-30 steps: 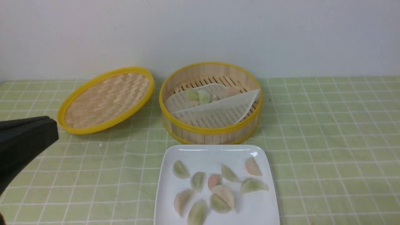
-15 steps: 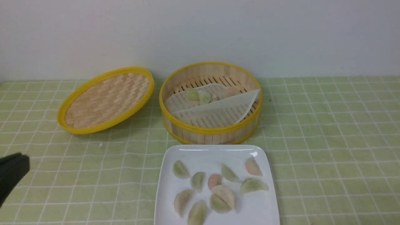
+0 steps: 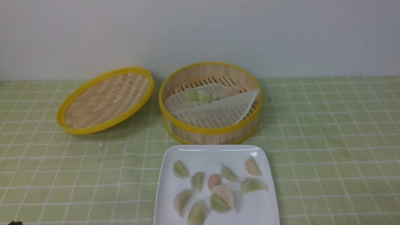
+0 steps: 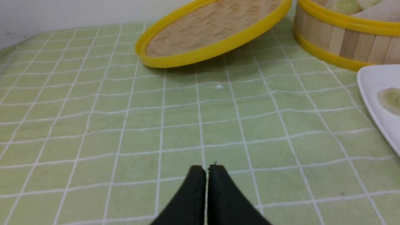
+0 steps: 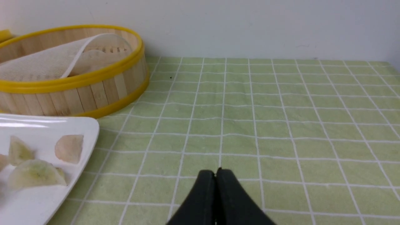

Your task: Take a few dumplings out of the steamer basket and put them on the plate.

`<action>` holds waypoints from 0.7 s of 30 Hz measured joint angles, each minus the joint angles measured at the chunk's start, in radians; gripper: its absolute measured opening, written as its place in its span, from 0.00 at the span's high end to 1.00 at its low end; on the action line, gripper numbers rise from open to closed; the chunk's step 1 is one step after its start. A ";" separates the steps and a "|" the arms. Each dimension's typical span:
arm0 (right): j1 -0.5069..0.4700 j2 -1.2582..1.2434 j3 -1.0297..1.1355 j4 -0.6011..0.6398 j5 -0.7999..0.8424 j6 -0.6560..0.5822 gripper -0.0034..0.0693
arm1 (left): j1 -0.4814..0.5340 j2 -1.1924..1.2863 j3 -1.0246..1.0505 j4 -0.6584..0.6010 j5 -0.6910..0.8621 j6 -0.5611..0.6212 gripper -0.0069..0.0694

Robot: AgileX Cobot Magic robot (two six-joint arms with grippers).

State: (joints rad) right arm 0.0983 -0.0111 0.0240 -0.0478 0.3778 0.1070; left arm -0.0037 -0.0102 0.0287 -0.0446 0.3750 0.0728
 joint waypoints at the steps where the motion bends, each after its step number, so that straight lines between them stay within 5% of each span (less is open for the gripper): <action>1: 0.000 0.000 0.000 0.000 0.000 0.000 0.97 | 0.001 0.000 0.000 0.003 0.000 0.003 0.92; 21: 0.000 0.000 0.000 0.000 0.000 0.000 0.97 | 0.001 0.000 0.000 0.007 0.001 0.008 0.92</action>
State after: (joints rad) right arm 0.0983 -0.0111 0.0240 -0.0478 0.3778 0.1070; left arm -0.0026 -0.0102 0.0287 -0.0380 0.3758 0.0812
